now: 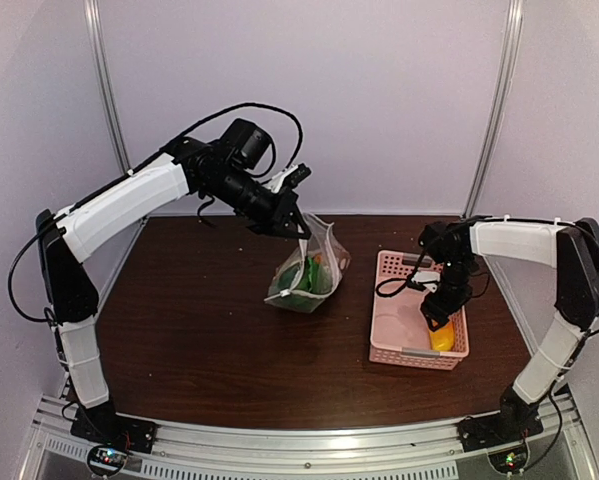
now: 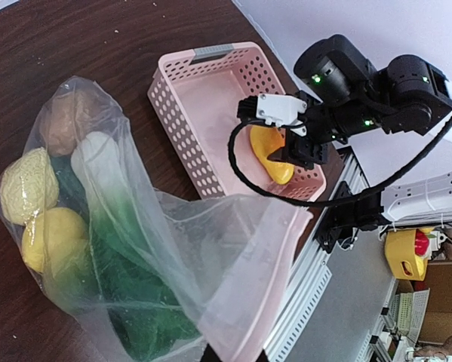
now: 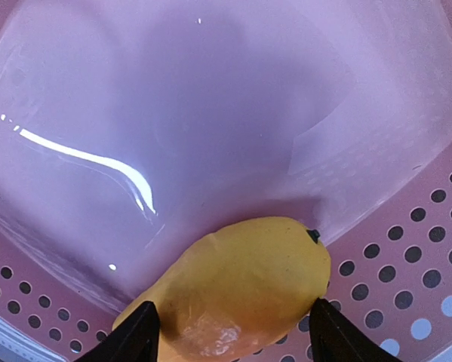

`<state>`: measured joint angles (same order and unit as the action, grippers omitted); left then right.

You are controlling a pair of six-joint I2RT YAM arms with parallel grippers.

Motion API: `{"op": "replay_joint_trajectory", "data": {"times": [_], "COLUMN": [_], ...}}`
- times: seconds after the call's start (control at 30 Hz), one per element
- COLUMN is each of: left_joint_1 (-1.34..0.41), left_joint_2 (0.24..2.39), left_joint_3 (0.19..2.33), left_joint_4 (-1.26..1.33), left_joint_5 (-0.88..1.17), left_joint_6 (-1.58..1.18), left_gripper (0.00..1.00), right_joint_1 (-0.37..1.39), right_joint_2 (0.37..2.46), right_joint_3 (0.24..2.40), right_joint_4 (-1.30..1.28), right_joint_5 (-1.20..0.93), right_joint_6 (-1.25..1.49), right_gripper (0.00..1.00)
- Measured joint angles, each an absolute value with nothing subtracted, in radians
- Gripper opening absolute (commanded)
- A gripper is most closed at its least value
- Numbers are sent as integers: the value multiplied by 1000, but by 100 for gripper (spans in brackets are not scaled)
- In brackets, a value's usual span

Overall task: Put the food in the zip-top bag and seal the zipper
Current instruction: Pick up the fake fruit from the bin.

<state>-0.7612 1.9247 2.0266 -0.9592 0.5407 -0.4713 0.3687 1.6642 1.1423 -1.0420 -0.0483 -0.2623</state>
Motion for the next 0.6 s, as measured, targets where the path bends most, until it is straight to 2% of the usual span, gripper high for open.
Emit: {"op": "replay_joint_trajectory", "data": {"times": [0.2,0.37,0.47,0.6], "left_joint_1": [-761,-761,-761,-761], "left_joint_2": [1923,1913,1907,1907], "left_joint_3": [2024,2003,1998,1993], "left_joint_4": [-959,-959,-959,-958], "left_joint_5": [538,535,532,529], "left_joint_6": [-469,-467,-464,-463], "left_gripper": [0,0,0,0], "right_joint_1": [369,366,373,388], "right_joint_2": [1719,1770,1763,1704], "right_joint_3": [1180,1217,1224,1224], "right_joint_4": [-1060,-1075,-1073,-1046], "right_joint_5": [-54,-155,-248,-280], "right_joint_6": [-271,-287,-300,-313], "right_gripper": [61,58,61,70]}}
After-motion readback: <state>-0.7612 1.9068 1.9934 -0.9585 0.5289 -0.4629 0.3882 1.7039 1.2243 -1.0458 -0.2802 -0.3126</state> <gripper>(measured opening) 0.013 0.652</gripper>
